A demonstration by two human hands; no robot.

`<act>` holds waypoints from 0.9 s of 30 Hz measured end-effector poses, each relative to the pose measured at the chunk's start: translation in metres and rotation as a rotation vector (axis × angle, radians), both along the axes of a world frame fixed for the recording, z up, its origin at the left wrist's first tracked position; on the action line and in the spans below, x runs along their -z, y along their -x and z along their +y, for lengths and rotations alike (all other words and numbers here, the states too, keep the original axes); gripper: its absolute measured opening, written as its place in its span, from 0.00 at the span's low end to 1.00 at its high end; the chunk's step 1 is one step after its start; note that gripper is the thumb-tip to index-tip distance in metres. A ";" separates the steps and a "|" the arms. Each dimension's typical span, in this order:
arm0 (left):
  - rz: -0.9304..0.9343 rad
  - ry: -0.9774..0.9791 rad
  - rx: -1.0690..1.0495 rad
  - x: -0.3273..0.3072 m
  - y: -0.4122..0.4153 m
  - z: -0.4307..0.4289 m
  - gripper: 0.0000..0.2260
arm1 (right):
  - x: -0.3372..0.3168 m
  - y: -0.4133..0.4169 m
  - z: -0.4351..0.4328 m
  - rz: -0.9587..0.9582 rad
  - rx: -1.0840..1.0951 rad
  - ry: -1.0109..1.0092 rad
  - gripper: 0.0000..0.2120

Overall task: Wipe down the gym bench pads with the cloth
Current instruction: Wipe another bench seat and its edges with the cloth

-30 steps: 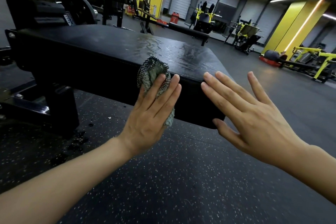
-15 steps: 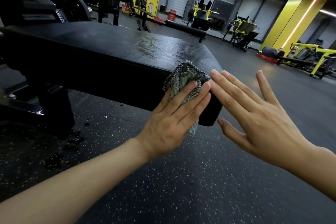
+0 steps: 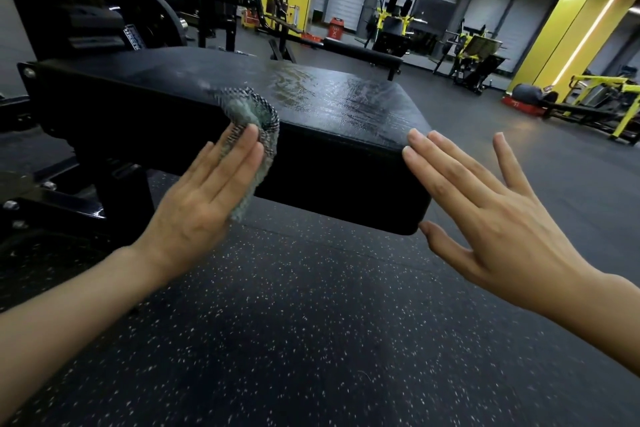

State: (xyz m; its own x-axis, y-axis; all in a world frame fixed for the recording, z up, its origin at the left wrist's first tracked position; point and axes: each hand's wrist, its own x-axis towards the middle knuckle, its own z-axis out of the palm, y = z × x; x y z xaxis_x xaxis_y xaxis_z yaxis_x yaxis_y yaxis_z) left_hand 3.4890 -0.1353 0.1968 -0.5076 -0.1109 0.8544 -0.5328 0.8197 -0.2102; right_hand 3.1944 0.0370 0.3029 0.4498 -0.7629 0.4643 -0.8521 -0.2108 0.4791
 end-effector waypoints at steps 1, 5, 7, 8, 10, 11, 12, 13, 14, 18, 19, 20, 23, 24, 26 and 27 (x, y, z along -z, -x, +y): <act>0.007 -0.034 0.014 0.001 -0.002 0.000 0.39 | 0.000 0.000 0.000 -0.002 0.003 0.000 0.32; -0.019 -0.050 0.139 -0.001 0.025 0.010 0.27 | 0.001 -0.002 0.001 -0.009 0.004 -0.003 0.32; -0.031 -0.001 0.166 -0.004 0.051 0.020 0.22 | 0.000 -0.002 0.001 -0.006 0.005 -0.006 0.32; -0.019 0.014 0.162 -0.005 0.064 0.025 0.21 | 0.000 -0.002 0.001 -0.002 0.005 -0.007 0.32; 0.040 0.010 0.142 -0.006 0.088 0.033 0.20 | -0.001 -0.001 0.001 0.003 0.005 -0.008 0.32; 0.067 -0.001 0.145 -0.007 0.096 0.035 0.20 | -0.002 -0.001 0.001 0.004 0.004 -0.007 0.32; 0.086 -0.011 0.161 -0.007 0.102 0.037 0.20 | -0.002 -0.001 0.001 0.004 0.001 -0.007 0.32; 0.098 -0.014 0.180 -0.007 0.105 0.038 0.20 | -0.002 -0.001 0.000 0.005 -0.002 -0.007 0.32; 0.109 -0.013 0.197 -0.007 0.108 0.039 0.20 | -0.002 -0.001 0.000 0.005 -0.006 -0.006 0.31; 0.125 0.011 0.229 -0.010 0.122 0.047 0.21 | -0.001 0.001 -0.001 -0.012 -0.022 -0.006 0.31; 0.122 0.018 0.222 -0.010 0.124 0.049 0.21 | -0.001 0.001 -0.001 -0.018 -0.024 -0.007 0.32; 0.111 0.032 0.212 -0.010 0.125 0.049 0.22 | 0.000 0.001 -0.001 -0.022 -0.024 -0.009 0.32; 0.060 0.113 0.154 -0.009 0.117 0.044 0.22 | 0.001 0.000 -0.002 -0.028 -0.026 -0.007 0.32; 0.044 0.140 0.131 -0.008 0.111 0.041 0.23 | 0.000 0.000 -0.002 -0.028 -0.028 -0.006 0.32; 0.009 0.172 0.082 -0.006 0.099 0.036 0.25 | 0.000 0.000 -0.003 -0.030 -0.031 -0.003 0.32; -0.005 0.181 0.055 -0.005 0.093 0.034 0.25 | 0.000 0.000 -0.002 -0.034 -0.031 -0.003 0.31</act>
State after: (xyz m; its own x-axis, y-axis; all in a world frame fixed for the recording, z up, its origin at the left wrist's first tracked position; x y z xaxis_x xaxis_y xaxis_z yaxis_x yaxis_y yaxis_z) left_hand 3.3963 -0.1016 0.2014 -0.5133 0.0726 0.8551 -0.4871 0.7957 -0.3600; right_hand 3.1940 0.0349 0.3025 0.4572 -0.7503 0.4776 -0.8610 -0.2389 0.4490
